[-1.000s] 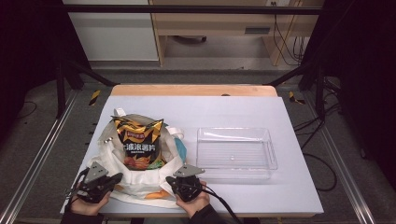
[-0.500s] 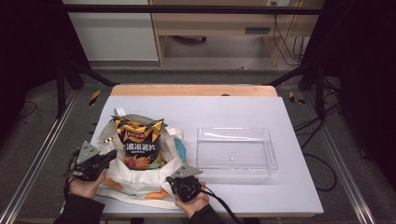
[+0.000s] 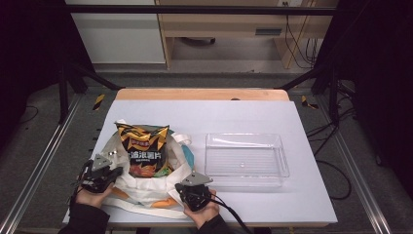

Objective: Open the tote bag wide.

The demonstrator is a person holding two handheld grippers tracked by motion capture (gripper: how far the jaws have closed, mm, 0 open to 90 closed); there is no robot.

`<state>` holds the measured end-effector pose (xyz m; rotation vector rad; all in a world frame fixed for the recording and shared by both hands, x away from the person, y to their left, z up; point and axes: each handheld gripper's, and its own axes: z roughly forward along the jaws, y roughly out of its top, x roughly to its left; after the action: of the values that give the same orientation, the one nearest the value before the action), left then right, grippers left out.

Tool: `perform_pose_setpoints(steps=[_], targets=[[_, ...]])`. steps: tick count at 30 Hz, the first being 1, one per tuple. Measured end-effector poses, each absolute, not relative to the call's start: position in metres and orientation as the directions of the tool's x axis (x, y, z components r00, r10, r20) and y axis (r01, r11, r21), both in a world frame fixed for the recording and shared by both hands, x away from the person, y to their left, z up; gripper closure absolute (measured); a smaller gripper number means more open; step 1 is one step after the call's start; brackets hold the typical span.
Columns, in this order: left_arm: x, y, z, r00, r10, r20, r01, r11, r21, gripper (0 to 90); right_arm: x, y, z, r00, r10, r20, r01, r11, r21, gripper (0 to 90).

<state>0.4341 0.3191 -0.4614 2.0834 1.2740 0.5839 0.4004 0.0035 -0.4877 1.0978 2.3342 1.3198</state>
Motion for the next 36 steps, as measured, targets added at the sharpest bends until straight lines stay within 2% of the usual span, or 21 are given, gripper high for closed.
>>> perform_pose_setpoints(steps=[6, 11, 20, 30, 36], targets=[[0.434, 0.321, -0.463, 0.441, 0.897, 0.033, 0.622, -0.332, 0.709, 89.9, 0.403, -0.002, -0.49, -0.679, 0.716, 0.161, 0.507, 0.299, 0.809, 90.0], [0.433, 0.325, -0.46, 0.439, 0.898, 0.005, 0.595, -0.295, 0.748, 89.5, 0.403, -0.001, -0.49, -0.678, 0.716, 0.165, 0.514, 0.301, 0.803, 90.0], [0.423, 0.335, -0.434, 0.391, 0.92, -0.024, 0.487, -0.185, 0.854, 76.1, 0.401, 0.0, -0.49, -0.68, 0.719, 0.141, 0.501, 0.316, 0.806, 90.0], [0.422, 0.324, -0.39, 0.415, 0.91, -0.027, 0.354, -0.134, 0.926, 59.6, 0.401, 0.0, -0.49, -0.679, 0.719, 0.145, 0.503, 0.312, 0.806, 90.0], [0.433, 0.312, -0.374, 0.447, 0.894, -0.039, 0.323, -0.12, 0.939, 52.8, 0.402, 0.0, -0.49, -0.68, 0.719, 0.145, 0.501, 0.312, 0.807, 90.0]])
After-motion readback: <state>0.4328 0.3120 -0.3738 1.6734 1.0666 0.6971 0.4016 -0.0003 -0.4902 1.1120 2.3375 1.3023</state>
